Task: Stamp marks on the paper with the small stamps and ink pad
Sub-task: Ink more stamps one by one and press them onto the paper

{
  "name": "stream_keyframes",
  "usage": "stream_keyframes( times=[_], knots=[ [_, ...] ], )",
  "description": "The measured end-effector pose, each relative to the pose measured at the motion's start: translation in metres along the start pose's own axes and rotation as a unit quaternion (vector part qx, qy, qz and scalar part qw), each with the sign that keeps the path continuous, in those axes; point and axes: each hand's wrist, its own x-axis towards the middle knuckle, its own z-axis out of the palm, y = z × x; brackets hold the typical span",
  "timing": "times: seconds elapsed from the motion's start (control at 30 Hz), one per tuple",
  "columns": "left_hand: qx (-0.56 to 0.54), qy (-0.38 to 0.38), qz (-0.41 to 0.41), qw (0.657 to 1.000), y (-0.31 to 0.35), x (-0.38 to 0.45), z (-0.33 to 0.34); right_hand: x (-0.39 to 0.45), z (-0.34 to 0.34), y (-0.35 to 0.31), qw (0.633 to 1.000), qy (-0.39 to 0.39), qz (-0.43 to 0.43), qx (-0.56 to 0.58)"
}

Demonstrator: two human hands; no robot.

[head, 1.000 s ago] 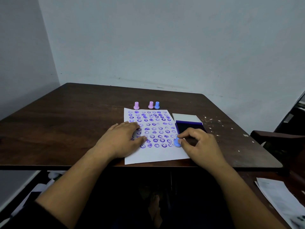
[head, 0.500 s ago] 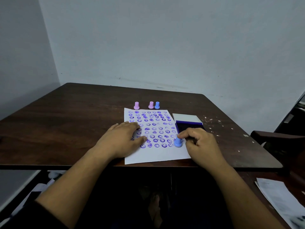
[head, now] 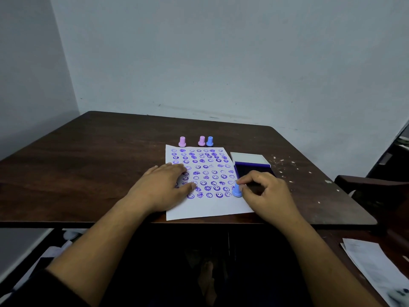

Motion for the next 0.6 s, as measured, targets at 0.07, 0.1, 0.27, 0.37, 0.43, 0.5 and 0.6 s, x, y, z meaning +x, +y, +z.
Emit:
stream_keyframes(
  times=[0.07,0.1,0.27,0.37,0.43,0.5,0.6],
  knots=[
    [0.001,-0.005,0.0,1.0,0.0,0.0,-0.001,0.001,0.0,0.001,1.0,-0.007,0.005,-0.009],
    [0.0,-0.008,-0.001,1.0,0.0,0.0,-0.001,0.002,0.0,0.002,1.0,-0.005,0.011,-0.004],
    [-0.003,-0.004,-0.003,1.0,0.0,0.001,0.001,0.005,-0.007,0.002,0.987,0.054,0.074,0.131],
    [-0.001,0.011,0.0,1.0,-0.001,0.002,0.004,0.01,-0.008,0.0,0.983,0.064,0.089,0.148],
    [0.0,0.013,0.001,1.0,-0.003,0.002,0.005,0.018,-0.008,-0.003,0.981,0.063,0.092,0.158],
    [-0.004,0.012,-0.002,1.0,-0.004,0.003,0.005,0.032,-0.006,-0.008,0.981,0.058,0.089,0.164],
    [-0.005,0.008,-0.003,1.0,-0.004,0.003,0.005,0.061,0.001,-0.017,0.984,0.046,0.075,0.155]
  ],
)
